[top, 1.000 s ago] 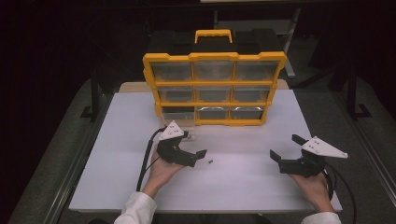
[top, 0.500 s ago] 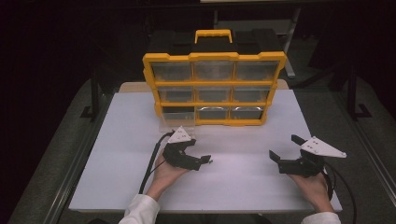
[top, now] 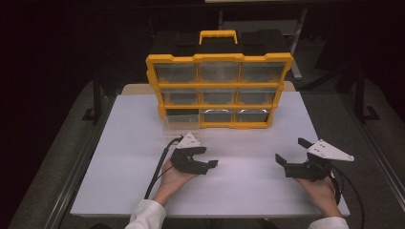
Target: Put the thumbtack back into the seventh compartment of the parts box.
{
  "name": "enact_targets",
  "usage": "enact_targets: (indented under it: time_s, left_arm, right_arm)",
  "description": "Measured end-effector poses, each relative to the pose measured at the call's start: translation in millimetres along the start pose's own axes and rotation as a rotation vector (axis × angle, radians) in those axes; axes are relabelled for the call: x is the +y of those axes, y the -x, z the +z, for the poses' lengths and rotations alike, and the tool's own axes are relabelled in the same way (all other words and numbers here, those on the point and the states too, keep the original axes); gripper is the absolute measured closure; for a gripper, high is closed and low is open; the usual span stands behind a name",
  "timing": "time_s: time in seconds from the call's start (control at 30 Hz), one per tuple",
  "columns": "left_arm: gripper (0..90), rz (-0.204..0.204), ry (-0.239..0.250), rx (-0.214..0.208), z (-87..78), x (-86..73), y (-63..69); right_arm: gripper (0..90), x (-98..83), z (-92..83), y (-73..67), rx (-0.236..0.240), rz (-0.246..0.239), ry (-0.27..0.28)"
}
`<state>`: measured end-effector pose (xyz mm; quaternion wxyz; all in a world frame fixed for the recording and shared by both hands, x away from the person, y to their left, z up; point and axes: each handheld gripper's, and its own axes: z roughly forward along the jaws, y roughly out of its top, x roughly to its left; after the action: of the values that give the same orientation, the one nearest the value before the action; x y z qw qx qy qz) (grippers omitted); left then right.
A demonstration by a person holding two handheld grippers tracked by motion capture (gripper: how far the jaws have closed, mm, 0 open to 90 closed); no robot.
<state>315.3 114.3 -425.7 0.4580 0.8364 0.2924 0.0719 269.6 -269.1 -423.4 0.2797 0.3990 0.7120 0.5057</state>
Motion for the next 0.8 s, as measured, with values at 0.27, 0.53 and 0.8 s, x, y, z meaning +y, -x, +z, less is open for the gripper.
enact_targets:
  time_s: [0.27, 0.53, 0.8]
  left_arm:
    - [35.1, 0.013, -0.042, 0.011, 8.1, -2.1, 2.3]
    - [38.5, 0.008, -0.067, 0.031, 14.0, -3.4, 2.5]
    - [42.2, 0.007, -0.104, 0.039, 20.9, -4.2, 2.3]
  right_arm:
    - [0.0, -0.3, 0.4, -0.1, 0.000, -0.002, -0.004]
    - [0.0, -0.3, -0.2, 0.0, -0.002, -0.001, 0.000]
    - [0.0, -0.8, 0.6, -0.2, -0.003, -0.005, -0.007]
